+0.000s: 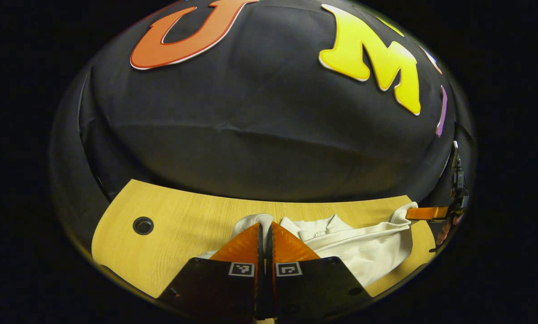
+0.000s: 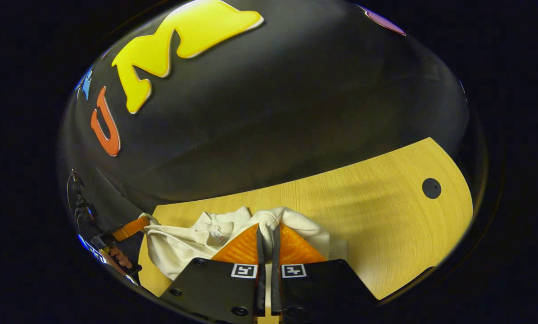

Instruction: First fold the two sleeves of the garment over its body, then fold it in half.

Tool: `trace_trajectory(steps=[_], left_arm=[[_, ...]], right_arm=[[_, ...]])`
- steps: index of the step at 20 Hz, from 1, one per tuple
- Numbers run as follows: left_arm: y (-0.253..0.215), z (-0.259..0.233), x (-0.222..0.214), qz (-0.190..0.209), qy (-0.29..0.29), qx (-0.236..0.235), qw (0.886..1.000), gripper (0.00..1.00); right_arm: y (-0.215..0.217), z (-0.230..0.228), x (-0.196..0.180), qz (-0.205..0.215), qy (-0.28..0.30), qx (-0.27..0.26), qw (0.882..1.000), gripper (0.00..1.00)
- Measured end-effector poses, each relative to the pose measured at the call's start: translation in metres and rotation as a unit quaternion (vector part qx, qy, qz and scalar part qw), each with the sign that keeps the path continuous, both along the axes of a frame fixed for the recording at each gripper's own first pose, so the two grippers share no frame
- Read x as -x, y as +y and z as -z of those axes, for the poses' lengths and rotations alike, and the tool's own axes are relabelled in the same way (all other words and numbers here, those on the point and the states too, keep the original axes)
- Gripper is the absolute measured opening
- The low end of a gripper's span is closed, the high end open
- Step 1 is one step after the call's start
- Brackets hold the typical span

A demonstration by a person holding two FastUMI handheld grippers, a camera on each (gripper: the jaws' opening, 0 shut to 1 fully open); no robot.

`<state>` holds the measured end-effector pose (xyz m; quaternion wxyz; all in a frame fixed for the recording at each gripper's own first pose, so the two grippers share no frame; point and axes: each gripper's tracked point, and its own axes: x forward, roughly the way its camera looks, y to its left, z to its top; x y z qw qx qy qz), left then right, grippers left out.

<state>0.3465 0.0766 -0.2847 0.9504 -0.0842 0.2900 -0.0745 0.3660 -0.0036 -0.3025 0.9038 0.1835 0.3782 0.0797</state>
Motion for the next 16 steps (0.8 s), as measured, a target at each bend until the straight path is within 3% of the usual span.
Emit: trace_trajectory(steps=[4, 8, 12, 13, 15, 16], left_arm=[[0.001, 0.046, -0.01, -0.007, 0.024, -0.013, 1.0, 0.03], [-0.002, 0.059, -0.017, -0.021, 0.02, -0.006, 1.0, 0.04], [-0.012, 0.041, -0.016, -0.014, 0.011, 0.017, 1.0, 0.14], [-0.01, 0.031, -0.014, -0.017, 0.005, 0.018, 1.0, 0.34], [-0.002, 0.003, -0.009, -0.03, -0.023, 0.018, 0.999, 0.73], [0.006, -0.015, -0.006, -0.037, -0.039, 0.015, 0.998, 0.8]], right_arm=[[-0.003, 0.044, -0.011, 0.002, 0.008, 0.032, 0.999, 0.06], [0.0, 0.055, -0.022, 0.008, 0.0, 0.052, 0.999, 0.07], [-0.002, 0.031, -0.019, 0.012, -0.026, 0.063, 0.998, 0.31], [-0.003, 0.018, -0.021, 0.016, -0.042, 0.066, 0.997, 0.45], [-0.008, -0.009, -0.016, 0.026, -0.072, 0.079, 0.994, 0.47], [-0.011, -0.024, -0.012, 0.03, -0.087, 0.084, 0.992, 0.47]])
